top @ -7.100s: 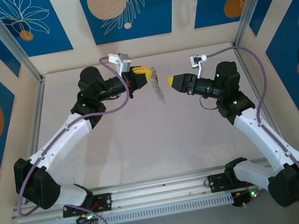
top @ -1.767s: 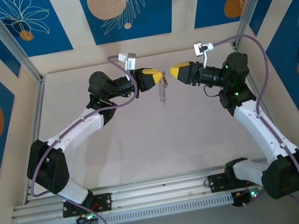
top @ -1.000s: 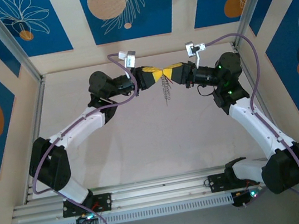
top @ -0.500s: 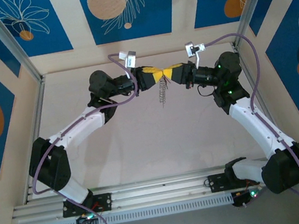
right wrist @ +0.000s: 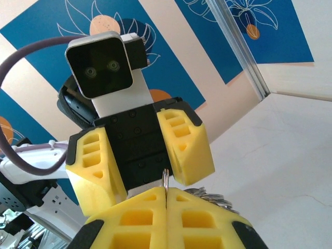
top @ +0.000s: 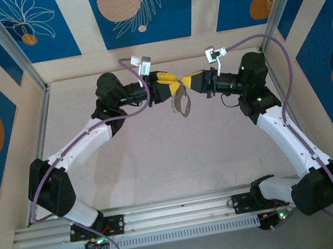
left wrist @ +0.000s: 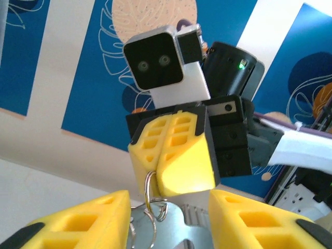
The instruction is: Put the keys on the keyring
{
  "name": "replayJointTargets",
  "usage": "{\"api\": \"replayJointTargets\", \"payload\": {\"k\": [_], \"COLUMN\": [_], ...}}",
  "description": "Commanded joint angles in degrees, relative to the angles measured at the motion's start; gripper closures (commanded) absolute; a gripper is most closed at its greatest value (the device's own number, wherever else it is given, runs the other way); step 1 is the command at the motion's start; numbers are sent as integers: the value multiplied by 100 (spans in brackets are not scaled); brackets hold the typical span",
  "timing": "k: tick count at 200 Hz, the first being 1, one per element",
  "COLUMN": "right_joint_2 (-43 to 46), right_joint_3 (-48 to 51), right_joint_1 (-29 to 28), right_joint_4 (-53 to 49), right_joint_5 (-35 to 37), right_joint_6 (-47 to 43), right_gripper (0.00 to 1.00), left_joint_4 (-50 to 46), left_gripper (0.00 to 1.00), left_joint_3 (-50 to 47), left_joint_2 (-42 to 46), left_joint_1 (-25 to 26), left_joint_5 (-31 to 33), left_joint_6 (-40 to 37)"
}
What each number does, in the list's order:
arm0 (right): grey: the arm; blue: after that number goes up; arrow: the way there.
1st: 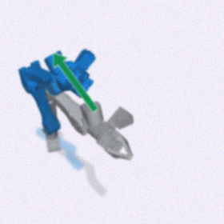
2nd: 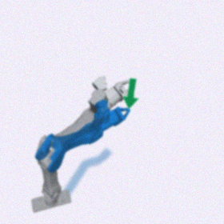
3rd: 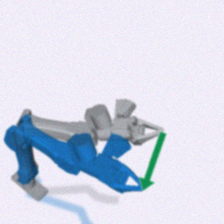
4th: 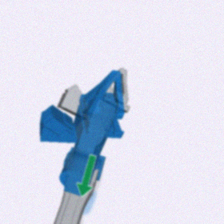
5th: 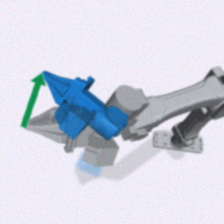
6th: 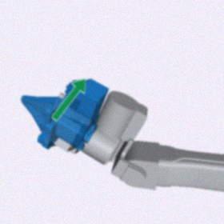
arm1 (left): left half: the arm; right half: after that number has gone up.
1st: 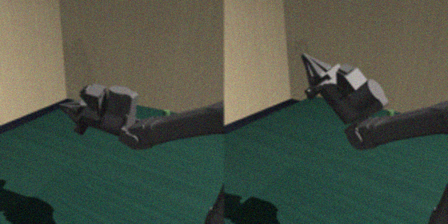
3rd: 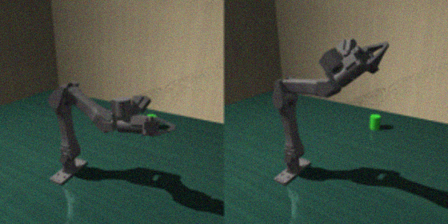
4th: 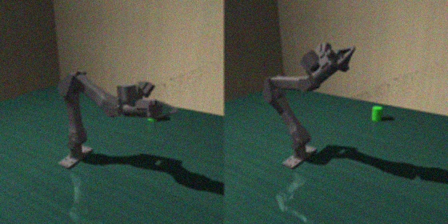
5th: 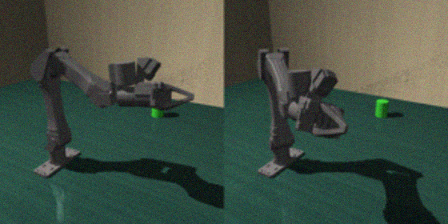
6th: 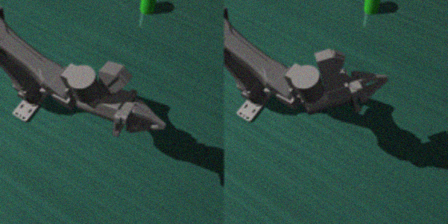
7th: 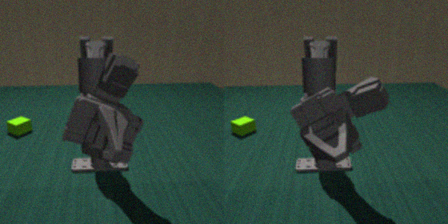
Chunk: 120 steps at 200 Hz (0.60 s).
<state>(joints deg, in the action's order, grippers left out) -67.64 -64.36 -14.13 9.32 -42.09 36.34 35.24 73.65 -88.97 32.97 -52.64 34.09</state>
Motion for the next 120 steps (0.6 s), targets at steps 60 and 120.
{"api": "replayJointTargets", "payload": {"k": [60, 120], "right_joint_2": [32, -48], "right_joint_3": [-723, -928], "right_joint_1": [-54, -278], "right_joint_4": [-1920, -2459], "right_joint_5": [345, 542], "right_joint_6": [-1657, -2196], "right_gripper": [100, 100], "left_joint_4": [-2756, -3437], "left_gripper": [51, 50], "left_joint_3": [897, 1352], "left_joint_2": [241, -91], "left_joint_1": [-287, -285], "left_joint_5": [-267, -654], "left_joint_6": [-2040, -2299]}}
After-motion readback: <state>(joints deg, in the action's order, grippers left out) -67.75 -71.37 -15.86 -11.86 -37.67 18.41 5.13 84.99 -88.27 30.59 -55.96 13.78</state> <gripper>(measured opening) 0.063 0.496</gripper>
